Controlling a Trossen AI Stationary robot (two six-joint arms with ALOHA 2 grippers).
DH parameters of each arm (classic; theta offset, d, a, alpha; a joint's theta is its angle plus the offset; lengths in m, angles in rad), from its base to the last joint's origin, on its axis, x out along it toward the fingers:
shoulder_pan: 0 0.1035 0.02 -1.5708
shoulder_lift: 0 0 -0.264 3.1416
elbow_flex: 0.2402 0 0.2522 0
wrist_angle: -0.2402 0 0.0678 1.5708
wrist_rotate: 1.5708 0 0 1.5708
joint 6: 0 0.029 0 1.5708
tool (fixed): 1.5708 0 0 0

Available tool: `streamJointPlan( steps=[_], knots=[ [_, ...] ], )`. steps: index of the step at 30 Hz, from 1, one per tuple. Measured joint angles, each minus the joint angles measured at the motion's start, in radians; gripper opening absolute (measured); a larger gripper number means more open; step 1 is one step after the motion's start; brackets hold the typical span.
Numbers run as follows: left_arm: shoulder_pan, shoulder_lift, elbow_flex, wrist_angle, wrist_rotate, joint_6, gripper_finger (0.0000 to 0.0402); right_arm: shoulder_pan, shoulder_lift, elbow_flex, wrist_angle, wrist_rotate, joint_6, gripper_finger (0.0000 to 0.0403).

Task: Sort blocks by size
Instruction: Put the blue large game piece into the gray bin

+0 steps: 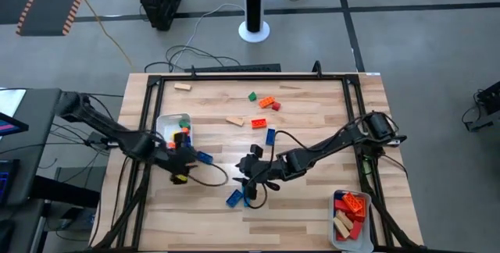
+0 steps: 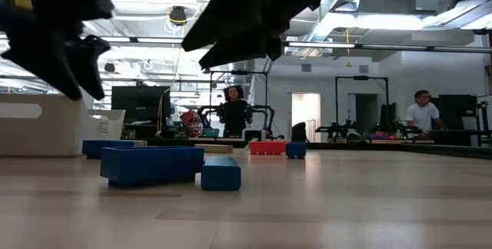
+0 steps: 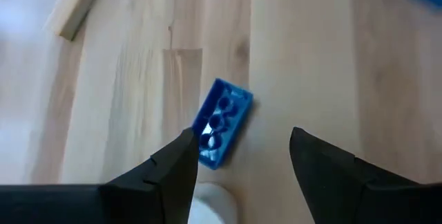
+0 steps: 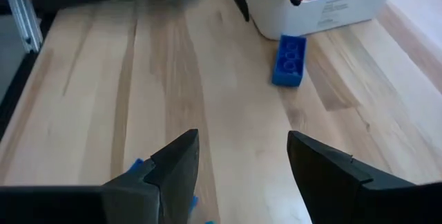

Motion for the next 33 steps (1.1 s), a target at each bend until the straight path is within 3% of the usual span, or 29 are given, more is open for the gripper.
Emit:
streamJointPlan(
  steps=[7, 14, 24, 28, 33],
  knots=[
    [0.050, 0.288, 0.170, -0.087, 0.033, 0.169, 0.0219, 0.001, 0.002, -0.001, -0.034, 0.001, -0.002, 0.0249],
    [0.130, 0.465, 0.233, -0.104, 0.106, 0.275, 0.0219, 0.027, 0.000, -0.001, -0.217, 0.000, 0.062, 0.0249],
    [0.213, 0.525, 0.233, -0.094, 0.133, 0.353, 0.0219, 0.077, -0.011, -0.001, -0.321, 0.002, 0.078, 0.0249],
    [0.227, 0.525, 0.232, -0.088, 0.215, 0.363, 0.0219, 0.072, -0.026, -0.001, -0.316, 0.076, 0.074, 0.0249],
    [0.237, 0.559, 0.225, -0.078, 0.220, 0.376, 0.0219, 0.071, -0.036, -0.001, -0.327, 0.111, 0.075, 0.0249]
  ],
)
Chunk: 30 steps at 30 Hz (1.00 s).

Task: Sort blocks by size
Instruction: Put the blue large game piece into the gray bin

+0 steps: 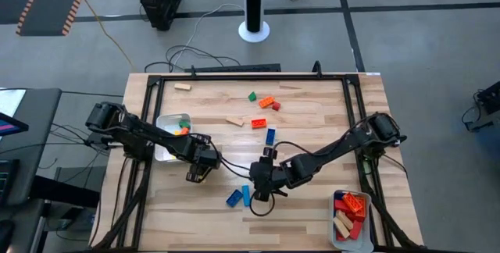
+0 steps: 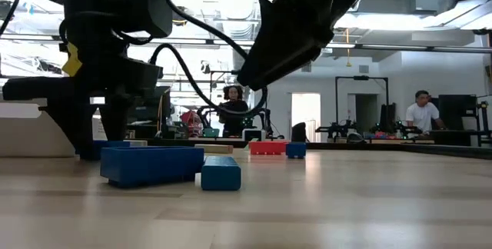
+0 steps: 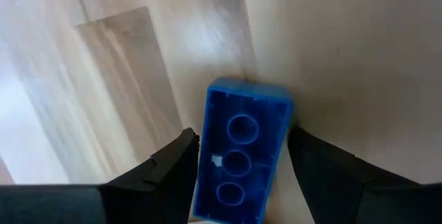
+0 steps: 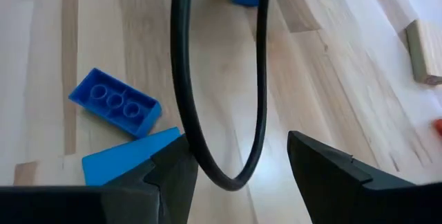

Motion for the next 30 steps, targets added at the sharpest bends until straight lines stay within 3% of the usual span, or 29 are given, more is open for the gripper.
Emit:
streamJointPlan(
  steps=[7, 15, 21, 26, 30],
  knots=[
    [-0.001, 0.058, 0.002, 0.002, -0.008, 0.032, 0.0216, 0.012, -0.030, 0.000, -0.024, 0.013, 0.013, 0.0249],
    [-0.003, 0.054, 0.001, 0.013, -0.019, -0.021, 0.0136, 0.084, -0.112, 0.000, -0.136, 0.205, 0.076, 0.0249],
    [-0.002, 0.055, 0.000, 0.036, -0.048, -0.059, 0.0134, 0.143, -0.125, 0.000, -0.300, 0.256, 0.206, 0.0249],
    [-0.001, -0.018, -0.008, 0.064, -0.076, -0.087, 0.0134, 0.189, -0.125, 0.000, -0.439, 0.255, 0.371, 0.0249],
    [0.001, -0.137, -0.005, 0.183, -0.112, -0.077, 0.0134, 0.215, -0.123, 0.000, -0.451, 0.254, 0.424, 0.0249]
  ],
)
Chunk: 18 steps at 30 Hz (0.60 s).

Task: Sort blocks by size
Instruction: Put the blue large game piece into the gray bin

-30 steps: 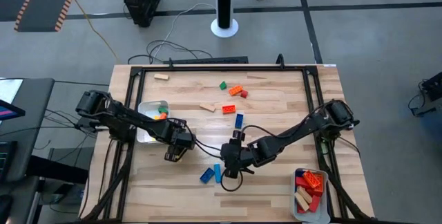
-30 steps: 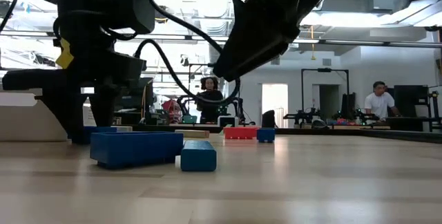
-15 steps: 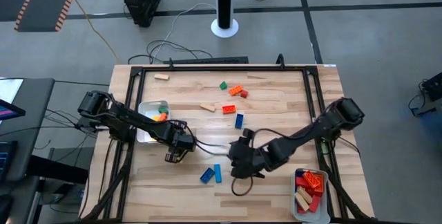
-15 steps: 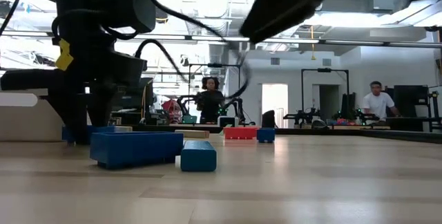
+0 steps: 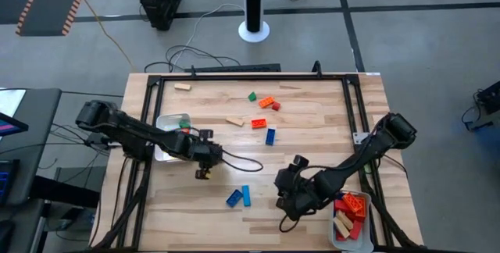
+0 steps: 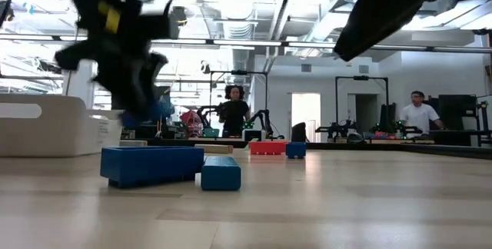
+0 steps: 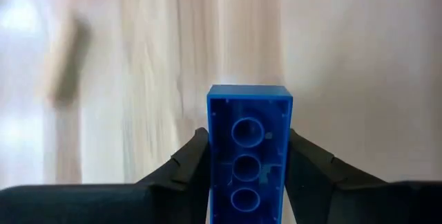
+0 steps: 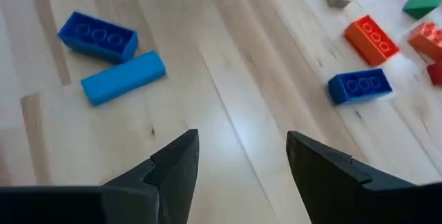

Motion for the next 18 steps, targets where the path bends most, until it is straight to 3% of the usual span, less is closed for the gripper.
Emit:
streamJointPlan(
  steps=[5, 14, 18],
  knots=[
    [-0.001, -0.079, 0.000, 0.163, 0.086, 0.033, 0.0134, -0.008, 0.002, 0.000, 0.092, 0.030, -0.121, 0.0249],
    [-0.002, -0.059, 0.001, 0.358, 0.389, 0.001, 0.0136, -0.022, 0.002, 0.000, 0.561, 0.057, -0.933, 0.0249],
    [-0.002, -0.060, 0.002, 0.430, 0.464, -0.022, 0.0138, -0.060, 0.002, 0.000, 0.629, -0.033, -1.093, 0.0250]
  ],
)
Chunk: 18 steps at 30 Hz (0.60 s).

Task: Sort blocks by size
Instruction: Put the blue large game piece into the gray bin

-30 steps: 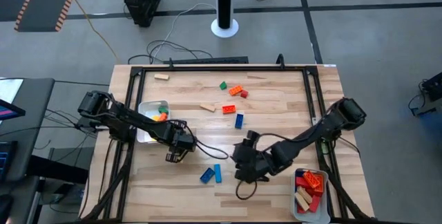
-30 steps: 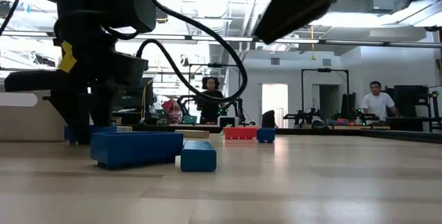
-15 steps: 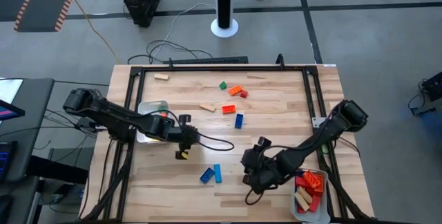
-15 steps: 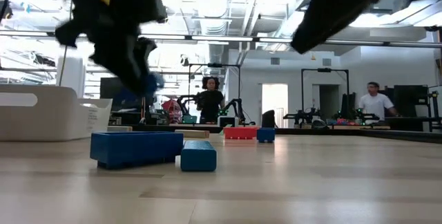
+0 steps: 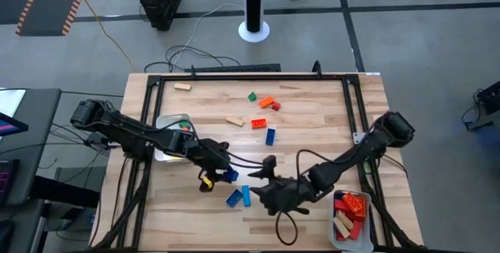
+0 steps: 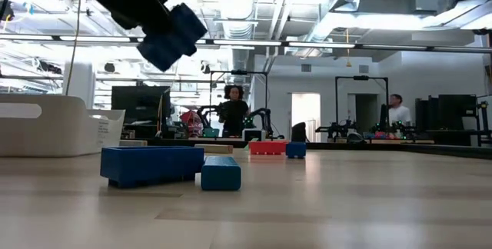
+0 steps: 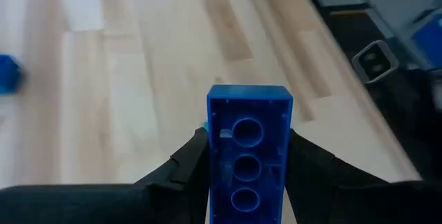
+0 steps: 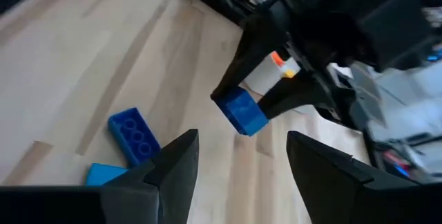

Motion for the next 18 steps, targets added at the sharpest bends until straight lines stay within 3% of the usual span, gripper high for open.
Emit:
streamJointPlan(
  steps=[5, 13, 18],
  knots=[
    [0.002, 0.000, 0.000, 0.039, 0.056, -0.038, 0.0139, -0.048, 0.000, 0.000, 0.005, -0.098, -0.037, 0.0251],
    [0.047, 0.000, 0.000, 0.075, 0.065, -0.130, 0.0140, -0.070, 0.008, 0.000, 0.058, -0.106, -0.206, 0.0251],
    [0.065, -0.002, 0.000, 0.121, 0.123, -0.181, 0.0141, -0.094, 0.066, 0.001, 0.117, -0.118, -0.337, 0.0251]
  ],
)
